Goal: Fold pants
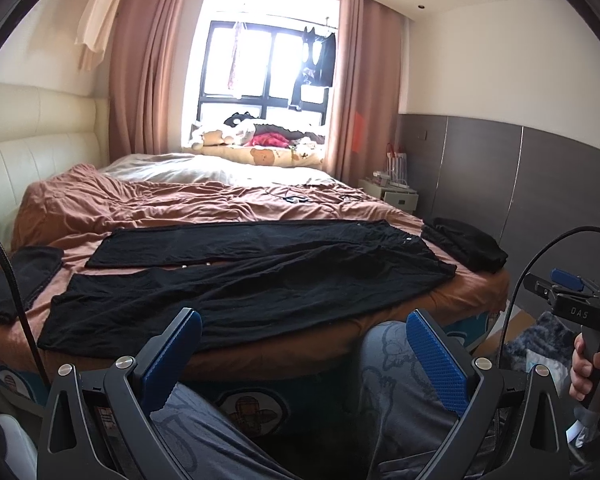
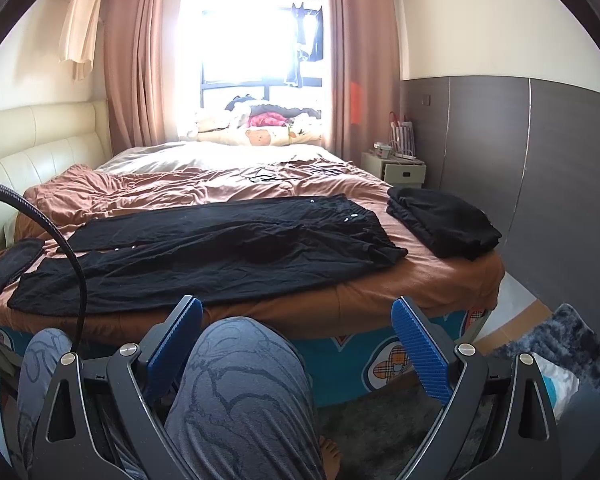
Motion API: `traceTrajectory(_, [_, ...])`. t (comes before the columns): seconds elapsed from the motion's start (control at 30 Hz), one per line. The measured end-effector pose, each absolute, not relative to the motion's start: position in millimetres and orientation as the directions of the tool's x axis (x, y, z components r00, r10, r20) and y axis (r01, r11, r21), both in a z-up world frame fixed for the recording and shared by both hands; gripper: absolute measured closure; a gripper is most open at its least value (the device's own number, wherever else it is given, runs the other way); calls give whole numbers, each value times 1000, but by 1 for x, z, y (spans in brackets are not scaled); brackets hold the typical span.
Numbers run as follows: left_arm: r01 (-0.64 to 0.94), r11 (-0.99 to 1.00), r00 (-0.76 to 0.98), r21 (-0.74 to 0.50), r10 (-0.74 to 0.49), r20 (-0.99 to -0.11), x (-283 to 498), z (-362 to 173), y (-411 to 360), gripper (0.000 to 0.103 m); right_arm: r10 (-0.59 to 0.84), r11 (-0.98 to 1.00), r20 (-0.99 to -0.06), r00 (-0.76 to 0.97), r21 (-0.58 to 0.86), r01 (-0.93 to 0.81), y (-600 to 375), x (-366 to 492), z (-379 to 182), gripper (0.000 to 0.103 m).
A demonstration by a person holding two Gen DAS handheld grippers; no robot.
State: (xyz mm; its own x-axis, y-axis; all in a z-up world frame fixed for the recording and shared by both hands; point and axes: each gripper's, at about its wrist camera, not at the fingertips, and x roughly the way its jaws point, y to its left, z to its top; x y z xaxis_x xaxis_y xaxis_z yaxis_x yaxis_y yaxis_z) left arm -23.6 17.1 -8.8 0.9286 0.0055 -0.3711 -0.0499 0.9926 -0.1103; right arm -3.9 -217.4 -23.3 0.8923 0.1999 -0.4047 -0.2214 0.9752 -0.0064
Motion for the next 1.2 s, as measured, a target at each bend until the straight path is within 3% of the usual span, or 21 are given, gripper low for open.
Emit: traceTrajectory(1.2, [-52,995,931,-86,17,-364,-38,-3,26,0,194,976,-410,891,-12,-218,-218,-3,-25,7])
